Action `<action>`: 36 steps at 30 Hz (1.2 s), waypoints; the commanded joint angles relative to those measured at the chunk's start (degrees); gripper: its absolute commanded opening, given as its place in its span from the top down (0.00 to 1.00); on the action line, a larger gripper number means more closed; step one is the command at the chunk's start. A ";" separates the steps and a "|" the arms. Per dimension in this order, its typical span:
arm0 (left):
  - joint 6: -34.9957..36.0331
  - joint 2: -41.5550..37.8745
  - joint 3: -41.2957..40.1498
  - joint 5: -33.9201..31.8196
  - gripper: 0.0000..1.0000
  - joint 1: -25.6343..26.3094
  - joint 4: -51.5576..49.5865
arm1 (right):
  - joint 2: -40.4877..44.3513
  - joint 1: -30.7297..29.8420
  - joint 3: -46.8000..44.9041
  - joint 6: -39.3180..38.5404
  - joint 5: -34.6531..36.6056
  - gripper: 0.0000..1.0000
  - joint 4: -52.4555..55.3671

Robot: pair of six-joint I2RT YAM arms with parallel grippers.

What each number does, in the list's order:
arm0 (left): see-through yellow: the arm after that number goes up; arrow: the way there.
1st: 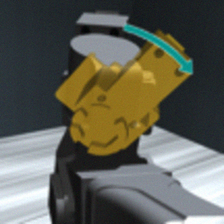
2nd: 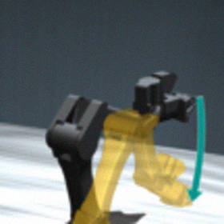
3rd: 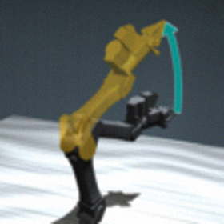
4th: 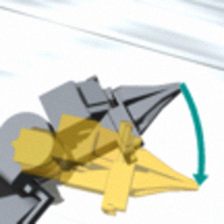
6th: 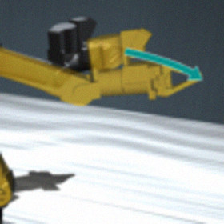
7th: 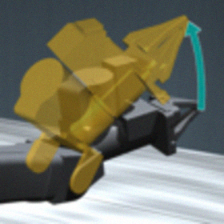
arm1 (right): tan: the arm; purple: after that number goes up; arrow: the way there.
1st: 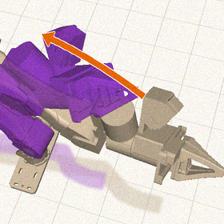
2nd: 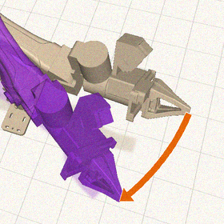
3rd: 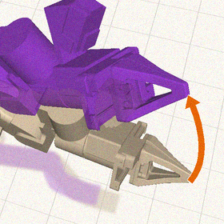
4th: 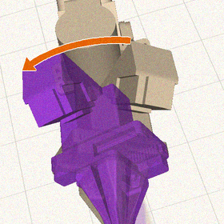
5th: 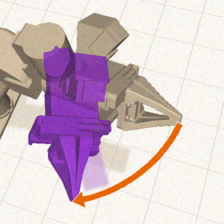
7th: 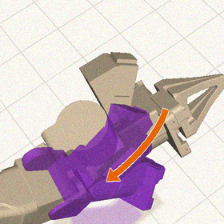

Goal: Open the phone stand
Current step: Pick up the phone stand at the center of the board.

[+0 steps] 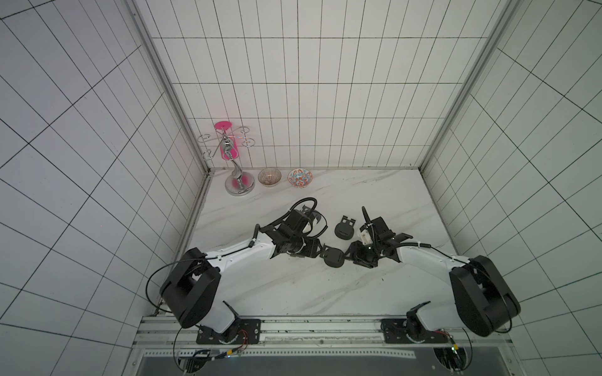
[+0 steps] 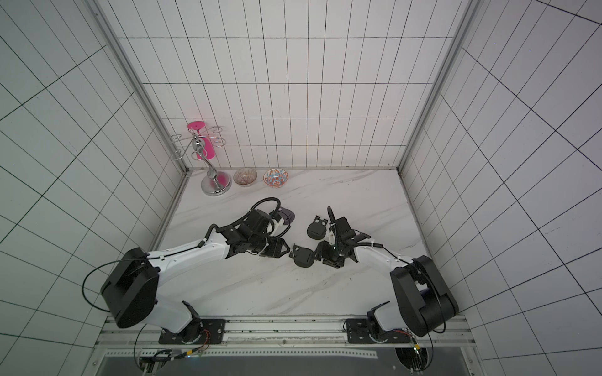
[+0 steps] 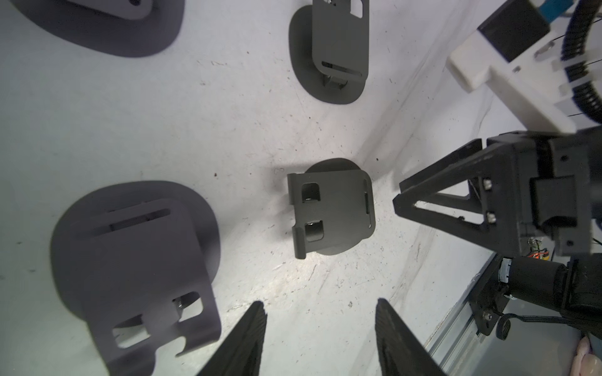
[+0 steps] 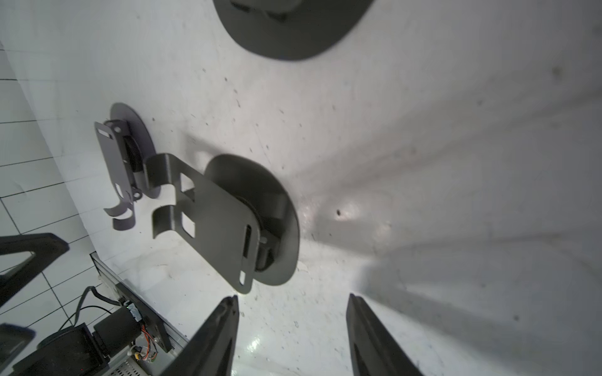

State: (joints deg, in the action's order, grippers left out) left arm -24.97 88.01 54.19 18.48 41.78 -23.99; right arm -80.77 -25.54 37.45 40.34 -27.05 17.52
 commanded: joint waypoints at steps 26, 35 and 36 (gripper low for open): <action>-2.16 15.96 4.34 4.75 0.51 1.17 11.32 | 0.88 -2.09 -1.82 -1.91 4.34 0.54 -0.35; -2.50 17.81 3.46 7.72 0.79 0.36 13.13 | 1.22 0.05 -3.22 -2.74 3.81 0.54 -0.39; -2.43 17.73 3.32 7.80 0.82 0.27 13.18 | 1.23 0.14 -3.10 -2.73 3.77 0.54 -0.38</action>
State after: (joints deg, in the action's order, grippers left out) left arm -27.66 105.14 57.21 25.23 42.26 -12.43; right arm -80.29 -26.02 35.79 38.09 -23.18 16.71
